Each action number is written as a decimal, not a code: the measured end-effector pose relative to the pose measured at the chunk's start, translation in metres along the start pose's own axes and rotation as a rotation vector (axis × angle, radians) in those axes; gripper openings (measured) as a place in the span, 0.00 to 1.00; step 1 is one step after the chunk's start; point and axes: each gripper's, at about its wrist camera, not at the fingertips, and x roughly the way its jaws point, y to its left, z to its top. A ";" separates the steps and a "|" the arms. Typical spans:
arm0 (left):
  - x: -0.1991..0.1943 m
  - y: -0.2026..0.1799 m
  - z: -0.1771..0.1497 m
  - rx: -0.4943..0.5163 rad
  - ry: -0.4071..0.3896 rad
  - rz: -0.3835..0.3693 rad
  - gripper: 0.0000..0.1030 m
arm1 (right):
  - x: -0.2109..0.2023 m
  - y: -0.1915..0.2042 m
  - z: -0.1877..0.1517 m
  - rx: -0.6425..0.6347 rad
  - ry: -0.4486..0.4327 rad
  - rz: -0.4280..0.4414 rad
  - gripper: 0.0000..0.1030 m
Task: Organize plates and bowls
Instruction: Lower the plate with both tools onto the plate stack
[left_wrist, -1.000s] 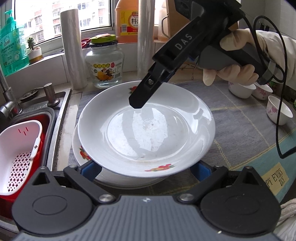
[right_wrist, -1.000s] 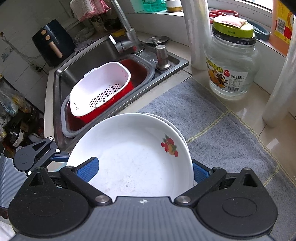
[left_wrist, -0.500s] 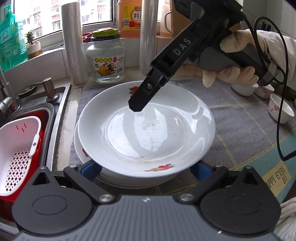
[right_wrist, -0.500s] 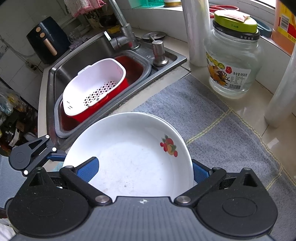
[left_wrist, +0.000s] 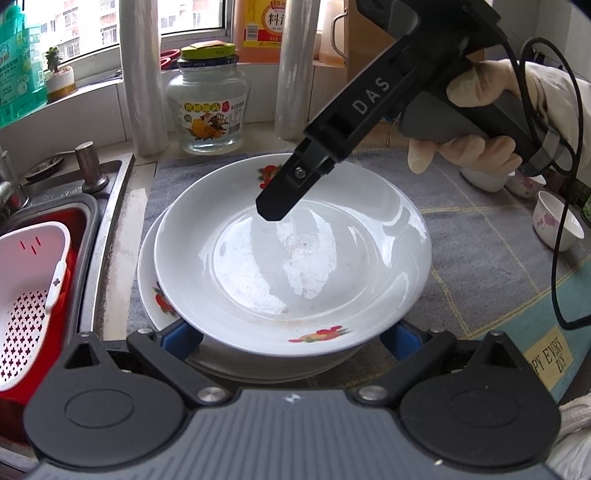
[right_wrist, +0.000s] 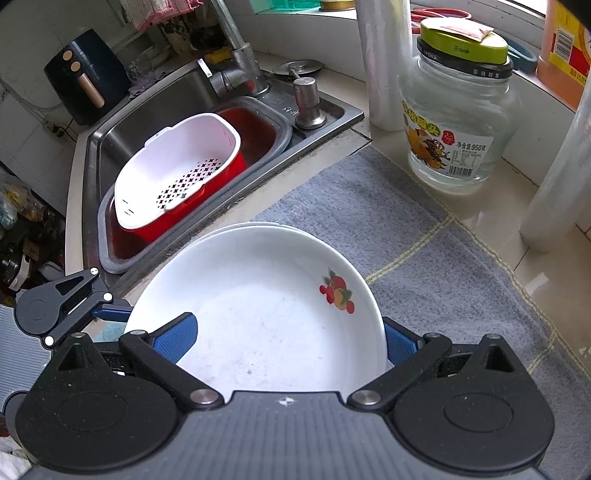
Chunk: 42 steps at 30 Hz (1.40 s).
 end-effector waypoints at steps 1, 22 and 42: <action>0.000 0.000 0.001 -0.001 0.007 0.001 0.97 | 0.000 0.000 0.000 0.001 0.003 -0.003 1.00; 0.005 0.007 0.015 0.038 0.111 -0.018 0.97 | -0.004 -0.003 -0.004 0.023 0.013 -0.005 1.00; 0.012 0.006 0.021 0.096 0.179 -0.036 0.99 | -0.026 -0.006 -0.018 0.109 -0.017 0.001 1.00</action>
